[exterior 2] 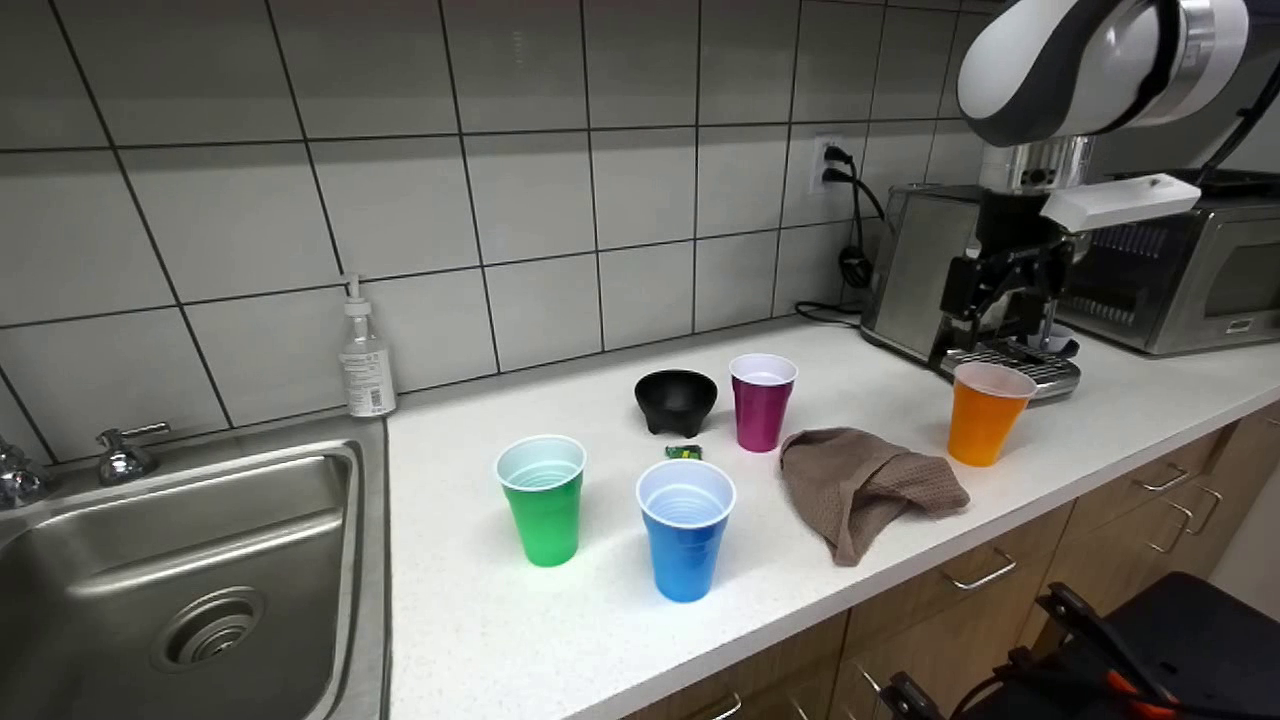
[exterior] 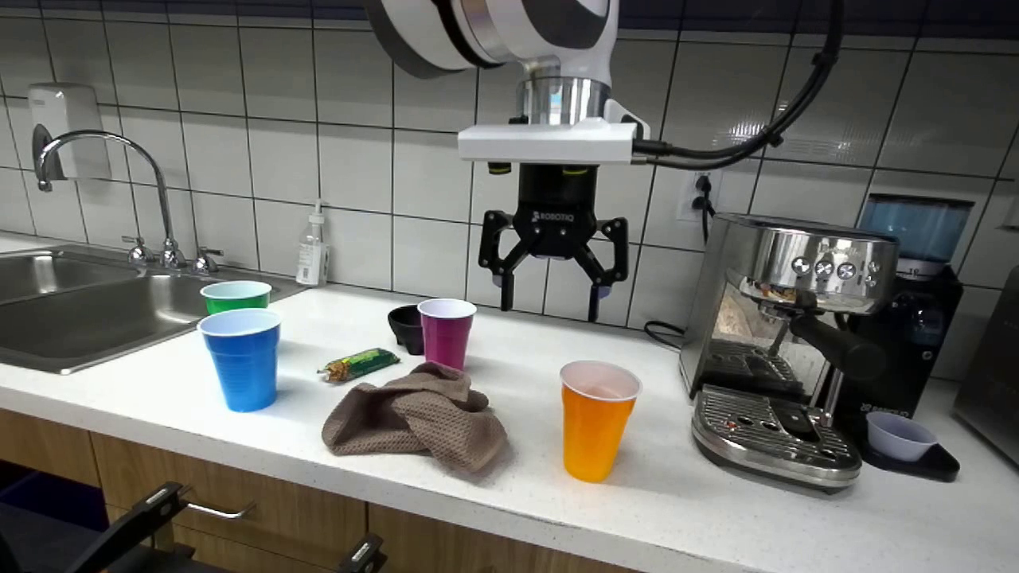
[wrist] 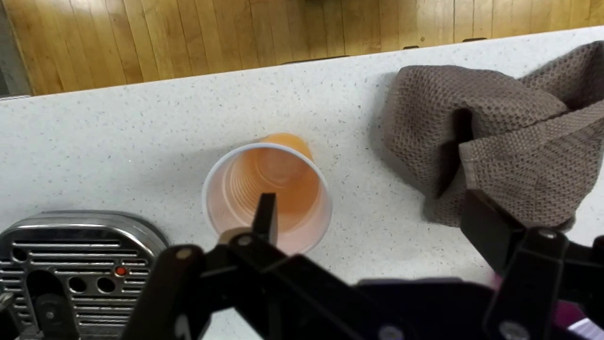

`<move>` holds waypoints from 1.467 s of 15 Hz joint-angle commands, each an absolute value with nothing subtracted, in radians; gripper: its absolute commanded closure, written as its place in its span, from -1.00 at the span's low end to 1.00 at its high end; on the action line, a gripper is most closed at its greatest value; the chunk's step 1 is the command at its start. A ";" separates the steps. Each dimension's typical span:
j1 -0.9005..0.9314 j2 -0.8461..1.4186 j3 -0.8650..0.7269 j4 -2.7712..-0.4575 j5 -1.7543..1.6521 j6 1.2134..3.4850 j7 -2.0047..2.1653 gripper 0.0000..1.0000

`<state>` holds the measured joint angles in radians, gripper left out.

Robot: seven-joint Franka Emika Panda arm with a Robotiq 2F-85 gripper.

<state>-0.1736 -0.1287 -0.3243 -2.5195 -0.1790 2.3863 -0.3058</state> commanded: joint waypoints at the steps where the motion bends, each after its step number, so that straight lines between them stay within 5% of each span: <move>1: -0.203 -0.044 -0.312 -2.496 -0.158 2.447 -0.346 -1.00; 22: -0.243 0.195 -0.269 -2.414 -0.144 2.554 -0.361 -1.00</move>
<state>-0.2073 0.1761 -0.2953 -2.4364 -0.1518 2.5495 -0.3291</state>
